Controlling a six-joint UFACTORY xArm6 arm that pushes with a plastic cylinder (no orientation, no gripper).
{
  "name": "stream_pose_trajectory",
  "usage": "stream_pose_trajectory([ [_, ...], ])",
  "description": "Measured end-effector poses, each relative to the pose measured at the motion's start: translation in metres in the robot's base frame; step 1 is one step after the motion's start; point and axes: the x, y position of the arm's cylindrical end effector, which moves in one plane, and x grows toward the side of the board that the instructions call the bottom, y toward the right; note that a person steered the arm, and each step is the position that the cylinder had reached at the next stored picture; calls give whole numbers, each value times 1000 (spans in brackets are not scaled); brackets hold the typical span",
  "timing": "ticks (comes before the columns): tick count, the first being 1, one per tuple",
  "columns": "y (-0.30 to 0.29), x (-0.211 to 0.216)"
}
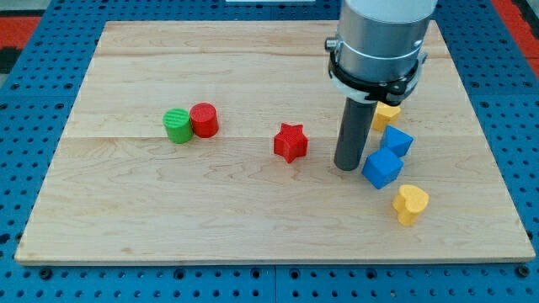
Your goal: Move the red star vertically at the top of the green star
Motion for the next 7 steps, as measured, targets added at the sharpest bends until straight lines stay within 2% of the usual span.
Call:
stream_pose_trajectory([
  [2, 27, 0],
  [4, -76, -9],
  [5, -101, -24],
  [7, -129, -137],
])
